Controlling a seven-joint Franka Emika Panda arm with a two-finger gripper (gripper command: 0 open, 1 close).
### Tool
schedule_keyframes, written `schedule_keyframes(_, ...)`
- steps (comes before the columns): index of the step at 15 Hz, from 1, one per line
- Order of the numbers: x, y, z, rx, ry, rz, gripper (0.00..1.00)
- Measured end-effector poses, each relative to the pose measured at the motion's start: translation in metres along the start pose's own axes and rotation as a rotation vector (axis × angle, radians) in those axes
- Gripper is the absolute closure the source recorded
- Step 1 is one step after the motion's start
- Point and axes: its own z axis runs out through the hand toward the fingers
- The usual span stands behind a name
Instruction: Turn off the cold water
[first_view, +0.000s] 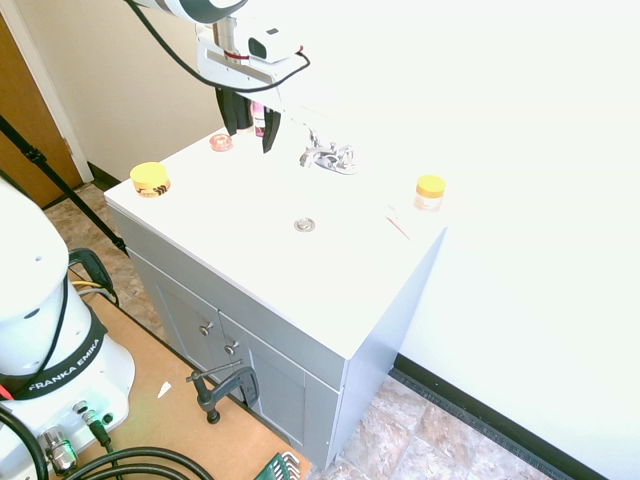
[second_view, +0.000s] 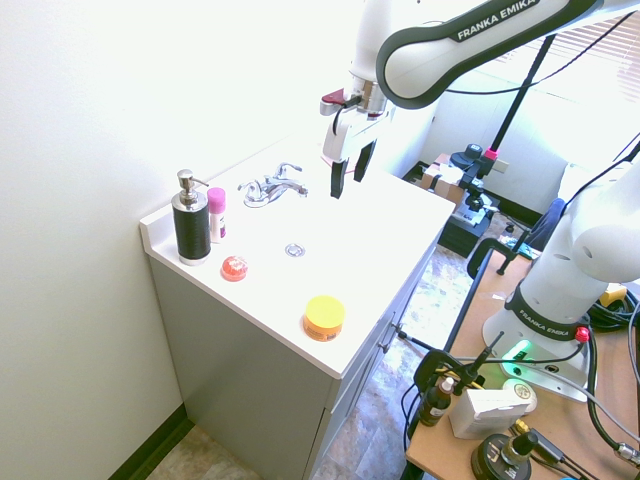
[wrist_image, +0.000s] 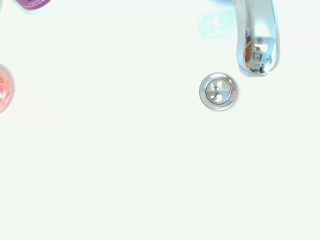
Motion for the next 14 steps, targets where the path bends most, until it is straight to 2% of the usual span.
schedule_keyframes(4, 0.010, -0.005, -0.004, 0.025, 0.050, 0.017, 0.00)
schedule_keyframes(8, 0.068, -0.034, 0.001, 0.044, 0.138, 0.101, 0.00)
schedule_keyframes(14, 0.144, -0.074, 0.039, -0.030, 0.222, 0.143, 0.00)
